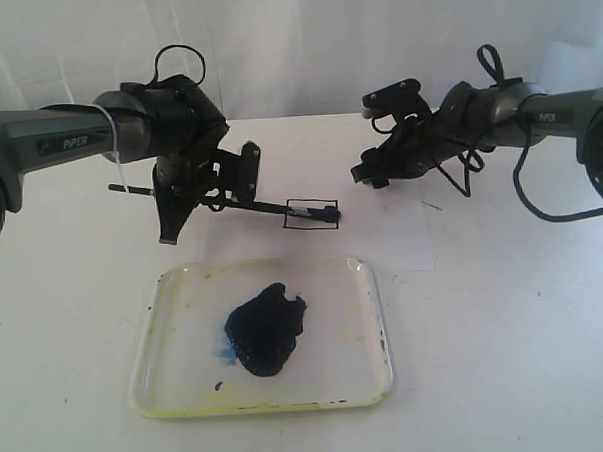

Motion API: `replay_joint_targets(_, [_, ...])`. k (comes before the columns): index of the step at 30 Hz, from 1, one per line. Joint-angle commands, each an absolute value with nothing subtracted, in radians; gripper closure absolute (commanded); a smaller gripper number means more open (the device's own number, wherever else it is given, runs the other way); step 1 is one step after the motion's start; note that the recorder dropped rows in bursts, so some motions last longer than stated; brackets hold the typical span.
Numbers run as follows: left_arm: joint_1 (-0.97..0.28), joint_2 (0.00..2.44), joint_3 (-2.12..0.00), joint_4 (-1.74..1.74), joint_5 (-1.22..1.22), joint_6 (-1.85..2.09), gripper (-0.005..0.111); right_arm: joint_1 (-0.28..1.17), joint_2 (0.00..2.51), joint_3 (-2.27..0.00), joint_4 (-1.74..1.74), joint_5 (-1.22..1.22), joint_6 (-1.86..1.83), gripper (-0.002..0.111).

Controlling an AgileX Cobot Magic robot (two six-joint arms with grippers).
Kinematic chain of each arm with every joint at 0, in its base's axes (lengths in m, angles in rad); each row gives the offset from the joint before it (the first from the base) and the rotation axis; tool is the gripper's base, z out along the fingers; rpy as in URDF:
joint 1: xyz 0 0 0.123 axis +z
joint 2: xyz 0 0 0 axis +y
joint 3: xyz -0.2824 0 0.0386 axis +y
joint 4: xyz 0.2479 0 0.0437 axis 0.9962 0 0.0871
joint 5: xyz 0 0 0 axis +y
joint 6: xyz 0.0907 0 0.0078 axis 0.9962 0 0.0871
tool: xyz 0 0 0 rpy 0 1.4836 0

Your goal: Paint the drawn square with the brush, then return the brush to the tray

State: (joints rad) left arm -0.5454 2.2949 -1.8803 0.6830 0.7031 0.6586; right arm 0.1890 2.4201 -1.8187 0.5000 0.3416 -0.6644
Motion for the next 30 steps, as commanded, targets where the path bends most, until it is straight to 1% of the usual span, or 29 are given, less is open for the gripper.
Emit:
replay_joint_targets(1, [-0.549, 2.291, -1.886, 0.701, 0.725, 0.627, 0.107, 0.191, 2.394, -1.818, 0.5, 0.403, -0.642, 0.042])
replay_joint_targets(7, [-0.549, 2.291, -1.886, 0.711, 0.728, 0.621, 0.107, 0.191, 2.394, -1.818, 0.502, 0.453, -0.598, 0.043])
replay_joint_targets(9, [-0.549, 2.291, -1.886, 0.711, 0.728, 0.621, 0.107, 0.191, 2.396, -1.818, 0.5, 0.462, -0.598, 0.044])
replay_joint_targets(15, [-0.549, 2.291, -1.886, 0.711, 0.728, 0.621, 0.107, 0.191, 2.418, -1.818, 0.494, 0.438, -0.6, 0.062])
replay_joint_targets(20, [-0.549, 2.291, -1.886, 0.711, 0.728, 0.621, 0.107, 0.191, 2.432, -1.818, 0.492, 0.435, -0.604, 0.07])
replay_joint_targets(30, [-0.549, 2.291, -1.886, 0.725, 0.745, 0.628, 0.107, 0.191, 2.432, -1.818, 0.447, 0.424, -0.604, 0.07])
